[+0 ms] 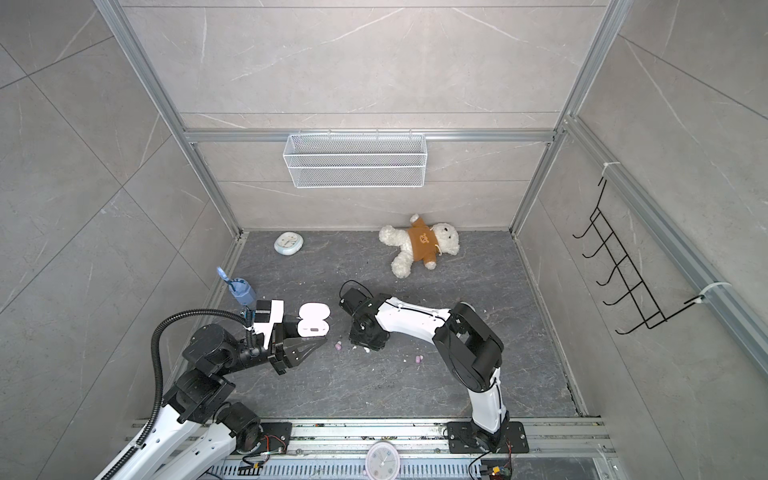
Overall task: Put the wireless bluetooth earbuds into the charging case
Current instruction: 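Lower the right gripper and pinch the white earbud between its fingers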
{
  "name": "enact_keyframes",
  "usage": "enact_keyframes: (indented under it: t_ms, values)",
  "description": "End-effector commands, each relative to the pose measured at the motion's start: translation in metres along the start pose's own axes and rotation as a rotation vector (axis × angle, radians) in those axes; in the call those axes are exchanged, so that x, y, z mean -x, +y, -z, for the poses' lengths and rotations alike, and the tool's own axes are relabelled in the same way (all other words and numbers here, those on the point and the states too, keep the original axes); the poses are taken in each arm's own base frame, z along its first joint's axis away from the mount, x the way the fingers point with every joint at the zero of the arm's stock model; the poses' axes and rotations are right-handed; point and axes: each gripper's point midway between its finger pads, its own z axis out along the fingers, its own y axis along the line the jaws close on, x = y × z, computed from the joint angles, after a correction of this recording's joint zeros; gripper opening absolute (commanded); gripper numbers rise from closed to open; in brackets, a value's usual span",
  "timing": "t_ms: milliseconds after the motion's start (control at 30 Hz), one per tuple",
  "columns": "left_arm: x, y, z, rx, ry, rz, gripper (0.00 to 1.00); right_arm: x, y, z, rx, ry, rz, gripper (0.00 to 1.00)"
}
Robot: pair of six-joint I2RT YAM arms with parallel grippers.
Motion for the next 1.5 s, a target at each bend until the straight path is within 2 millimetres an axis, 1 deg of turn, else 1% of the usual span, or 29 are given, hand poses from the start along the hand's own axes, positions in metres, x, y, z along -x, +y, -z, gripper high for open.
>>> enact_keyframes:
  t_ms: [0,200,433,567,733,767,933,1033,1133,1233,1333,1467]
  values:
    - [0.008,-0.004,0.002,-0.011,-0.034,-0.047,0.21,0.002,-0.012,-0.004,-0.080,0.003,-0.024,0.42]
    - [0.009,-0.004,0.002,-0.011,-0.036,-0.050,0.20,0.002,-0.019,-0.012,-0.124,0.016,-0.022,0.39]
    - [0.007,-0.004,0.002,-0.011,-0.033,-0.049,0.20,0.002,-0.020,-0.019,-0.136,0.030,-0.015,0.36]
    - [0.008,-0.004,0.002,-0.008,-0.036,-0.052,0.20,0.000,-0.020,-0.024,-0.142,0.049,-0.006,0.32]
    - [0.008,-0.003,0.002,-0.009,-0.036,-0.051,0.19,-0.003,-0.024,-0.029,-0.161,0.067,-0.008,0.24]
    - [0.008,-0.004,0.002,-0.010,-0.036,-0.051,0.19,-0.003,-0.024,-0.028,-0.162,0.070,0.017,0.22]
    - [0.008,-0.003,0.001,-0.010,-0.034,-0.050,0.19,-0.006,-0.029,-0.030,-0.174,0.083,0.027,0.16]
    - [0.006,-0.002,0.001,-0.009,-0.031,-0.047,0.19,-0.005,-0.030,-0.028,-0.164,0.076,0.027,0.13]
    - [0.005,-0.001,-0.001,-0.008,-0.028,-0.044,0.19,-0.001,-0.028,-0.021,-0.141,0.051,0.026,0.09]
    - [0.004,0.001,-0.002,-0.008,-0.028,-0.039,0.19,0.004,-0.025,-0.008,-0.100,0.018,0.020,0.07]
    - [0.004,0.003,-0.005,-0.010,-0.032,-0.037,0.19,0.009,-0.024,0.010,-0.058,-0.017,0.011,0.05]
    - [0.004,0.006,-0.010,-0.017,-0.029,-0.034,0.19,0.012,-0.021,0.043,0.009,-0.067,-0.001,0.05]
